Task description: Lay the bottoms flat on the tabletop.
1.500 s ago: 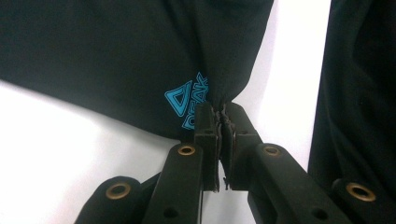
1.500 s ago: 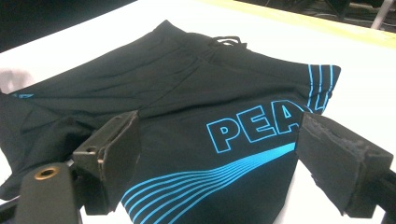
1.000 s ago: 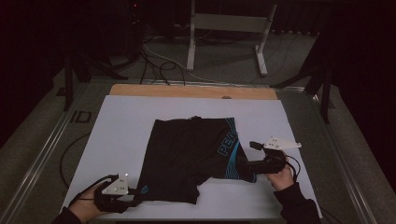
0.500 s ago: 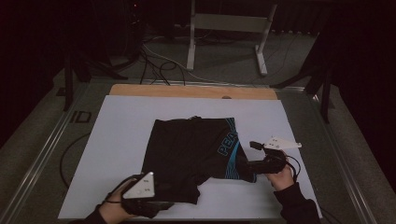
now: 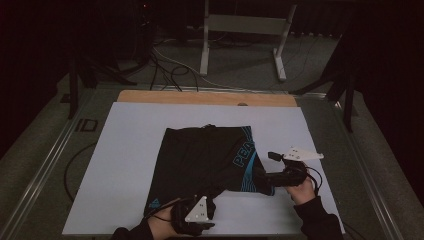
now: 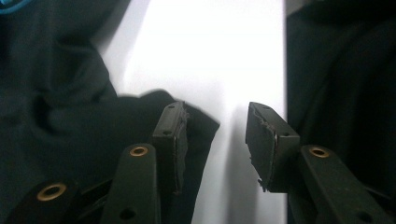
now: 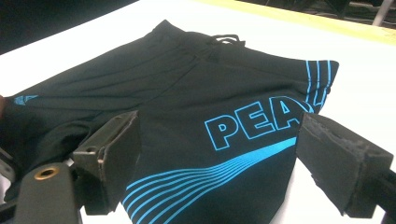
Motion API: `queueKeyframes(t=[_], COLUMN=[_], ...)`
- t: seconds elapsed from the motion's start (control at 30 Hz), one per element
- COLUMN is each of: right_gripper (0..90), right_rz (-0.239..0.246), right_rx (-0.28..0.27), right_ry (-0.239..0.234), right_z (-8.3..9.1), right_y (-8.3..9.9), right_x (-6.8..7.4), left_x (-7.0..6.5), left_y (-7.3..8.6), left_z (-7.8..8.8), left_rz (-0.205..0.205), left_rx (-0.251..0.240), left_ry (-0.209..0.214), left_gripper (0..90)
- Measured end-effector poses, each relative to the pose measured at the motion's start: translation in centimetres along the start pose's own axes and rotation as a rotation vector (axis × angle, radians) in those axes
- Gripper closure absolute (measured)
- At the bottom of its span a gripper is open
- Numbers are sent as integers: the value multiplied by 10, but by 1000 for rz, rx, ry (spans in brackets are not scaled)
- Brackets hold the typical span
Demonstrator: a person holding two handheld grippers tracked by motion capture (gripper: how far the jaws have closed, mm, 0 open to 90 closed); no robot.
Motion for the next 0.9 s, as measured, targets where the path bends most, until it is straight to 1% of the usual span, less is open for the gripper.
queueKeyframes(t=[0.07, 0.1, 0.13, 0.17, 0.27, 0.33, 0.37, 0.4, 0.43, 0.47, 0.5, 0.53, 0.57, 0.63, 0.7, 0.73, 0.77, 0.8, 0.83, 0.87, 0.9], right_gripper=[150, 150, 150, 150, 150, 150, 150, 150, 150, 150, 150, 150, 150, 150, 150, 150, 150, 150, 150, 150, 150], right_rz=[-1, -3, -3, -2, 3, 0, 0, -1, -2, -2, 1, 1, 0, -5, -5, -3, 4, -2, -3, -1, -4], right_rx=[1, -3, -3, -2, 2, 0, -1, -1, 0, 0, -2, -3, -5, -7, -7, -7, -7, -9, -8, -6, -8], right_ry=[1, 1, 1, 1, 3, 1, 0, 1, 3, 3, 0, 1, 2, 5, 4, 4, 2, 2, 1, 5, 4], right_z=[0, 0, 0, 0, 0, -1, -1, -1, 0, 0, 0, 1, 1, 2, 2, 2, 1, 1, 1, 1, 1], right_y=[0, 1, 1, 1, 1, 1, 1, 1, 0, 0, 0, -1, -1, -1, -1, -1, -1, -1, -1, -1, -1], right_x=[-1, -1, -1, -1, 0, 0, 0, 0, 0, 0, 0, 0, 0, -1, -1, -1, -1, 0, 0, -1, -1], left_x=[0, 1, 1, 1, 1, 1, 1, 1, 0, 0, -3, -4, -4, -5, -5, -6, -7, -7, -8, -9, -10], left_y=[1, 1, 1, 1, 0, -1, -2, -3, -4, -4, -8, -10, -12, -14, -14, -13, -12, -11, -10, -10, -10], left_z=[0, 0, -1, -1, -4, -5, -4, -3, -3, -3, -1, 1, 2, 3, 2, 1, 0, -1, -2, -3, -4], left_rz=[7, -8, -4, -3, 17, 20, 19, 18, 26, 26, 47, 50, 61, 53, 58, 68, 65, 70, 65, 68, 80], left_rx=[-5, 6, -1, 4, 1, 7, 10, 6, -5, -5, -32, -38, -50, -49, -51, -57, -50, -53, -43, -45, -46], left_ry=[-3, -15, -31, -36, -68, -73, -71, -61, -47, -47, -29, -11, -7, 0, 2, 5, 11, 12, 21, 33, 28], left_gripper=[635, 675, 713, 733, 830, 872, 880, 884, 887, 888, 888, 888, 888, 887, 887, 887, 886, 886, 886, 885, 885])
Point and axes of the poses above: each handheld gripper's, and its own axes: z roughly backward along the jaws, y roughly out of its underside, x roughly to its left, the point moved 5 cm from there along -z, roughly forward along the jaws, and after that the axes turned 15 degrees about -x, right-handed, at the moved point
